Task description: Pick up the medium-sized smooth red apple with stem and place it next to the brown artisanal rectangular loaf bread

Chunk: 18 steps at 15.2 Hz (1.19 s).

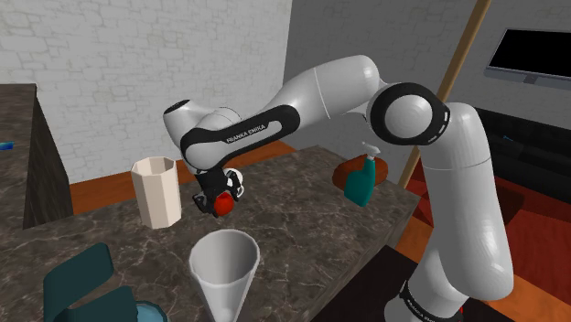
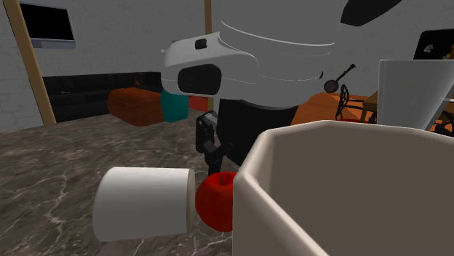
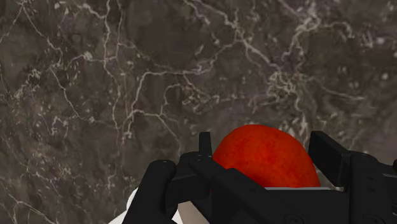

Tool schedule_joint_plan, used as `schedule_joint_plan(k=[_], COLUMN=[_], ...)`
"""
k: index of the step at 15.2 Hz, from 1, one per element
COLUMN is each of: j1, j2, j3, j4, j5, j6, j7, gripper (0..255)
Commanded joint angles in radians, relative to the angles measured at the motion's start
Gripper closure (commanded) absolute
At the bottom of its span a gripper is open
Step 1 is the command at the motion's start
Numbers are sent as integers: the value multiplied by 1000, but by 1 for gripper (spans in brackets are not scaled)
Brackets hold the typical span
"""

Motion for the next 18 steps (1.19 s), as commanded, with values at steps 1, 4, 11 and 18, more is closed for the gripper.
schedule_joint_plan(k=[1,4,11,18], j1=[0,0,0,1], j2=[1,1,-15,-46], j3=[0,0,3,8], j4=[0,0,16,65], j5=[0,0,6,18], j6=[0,1,-30,-106], j7=[0,0,-8,-27], gripper=[255,255,255,255])
